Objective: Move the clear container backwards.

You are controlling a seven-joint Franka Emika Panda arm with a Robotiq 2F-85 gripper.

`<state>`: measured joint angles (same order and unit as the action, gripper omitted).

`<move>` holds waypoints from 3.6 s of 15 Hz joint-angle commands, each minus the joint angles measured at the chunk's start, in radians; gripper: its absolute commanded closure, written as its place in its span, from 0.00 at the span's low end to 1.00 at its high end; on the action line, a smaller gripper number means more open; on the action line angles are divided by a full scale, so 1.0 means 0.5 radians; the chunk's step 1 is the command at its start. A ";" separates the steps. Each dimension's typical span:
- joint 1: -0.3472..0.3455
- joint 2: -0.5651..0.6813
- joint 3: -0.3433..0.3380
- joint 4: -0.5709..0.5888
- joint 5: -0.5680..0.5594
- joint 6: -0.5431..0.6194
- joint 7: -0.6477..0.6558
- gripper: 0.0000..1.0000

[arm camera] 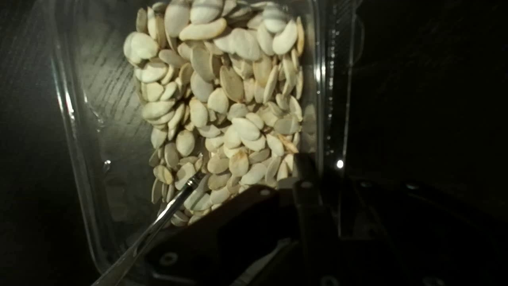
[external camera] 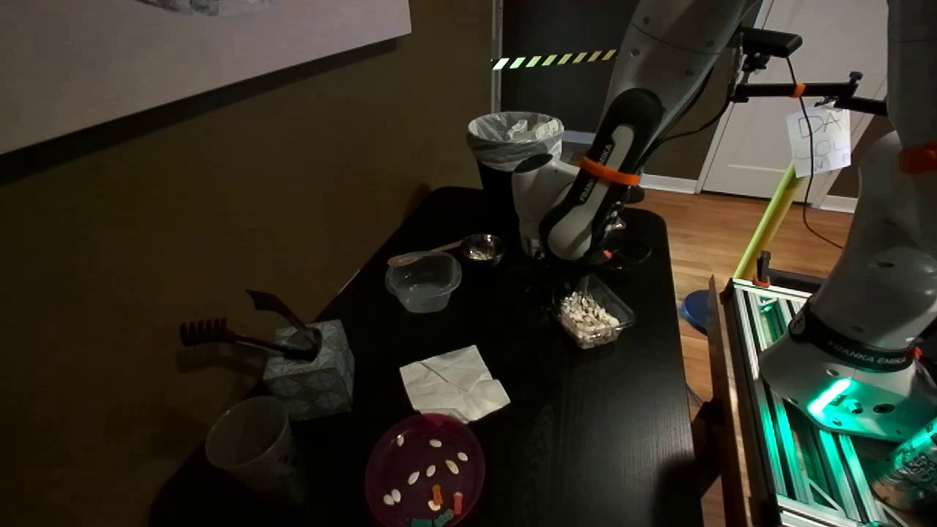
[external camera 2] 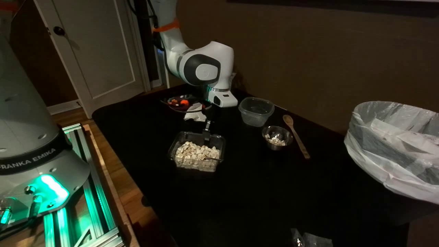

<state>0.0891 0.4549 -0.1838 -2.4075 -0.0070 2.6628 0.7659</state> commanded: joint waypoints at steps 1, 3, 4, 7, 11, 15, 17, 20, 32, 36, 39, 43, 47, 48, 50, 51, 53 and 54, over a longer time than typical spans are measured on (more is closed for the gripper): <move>-0.002 -0.010 0.012 0.002 0.077 -0.006 -0.043 0.99; -0.004 -0.015 0.016 0.005 0.090 -0.006 -0.054 0.94; -0.003 -0.014 0.016 0.006 0.090 -0.006 -0.054 0.94; -0.112 -0.022 0.130 0.019 0.236 -0.001 -0.182 0.99; -0.376 -0.029 0.434 0.077 0.750 -0.010 -0.661 0.99; -0.348 -0.020 0.424 0.105 0.925 -0.012 -0.748 0.94; -0.388 -0.021 0.467 0.124 1.022 -0.011 -0.820 0.94; -0.361 0.000 0.455 0.149 1.114 0.017 -0.641 0.99; -0.280 0.072 0.365 0.279 1.191 0.052 0.057 0.68; -0.362 0.043 0.480 0.277 1.499 0.184 -0.082 0.39; -0.321 -0.011 0.446 0.219 1.628 0.308 -0.176 0.17; -0.258 -0.185 0.302 -0.015 1.369 0.287 -0.428 0.00; -0.347 -0.359 0.337 -0.222 1.288 0.323 -0.855 0.00; -0.362 -0.400 0.347 -0.258 1.287 0.320 -0.966 0.00; -0.406 -0.497 0.385 -0.322 1.343 0.321 -1.233 0.00; -0.420 -0.540 0.380 -0.350 1.331 0.297 -1.350 0.00; -0.427 -0.588 0.360 -0.393 1.271 0.276 -1.547 0.00; -0.436 -0.603 0.369 -0.400 1.279 0.276 -1.663 0.00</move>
<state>-0.1048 0.2116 -0.0122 -2.5572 0.6456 2.8048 0.0780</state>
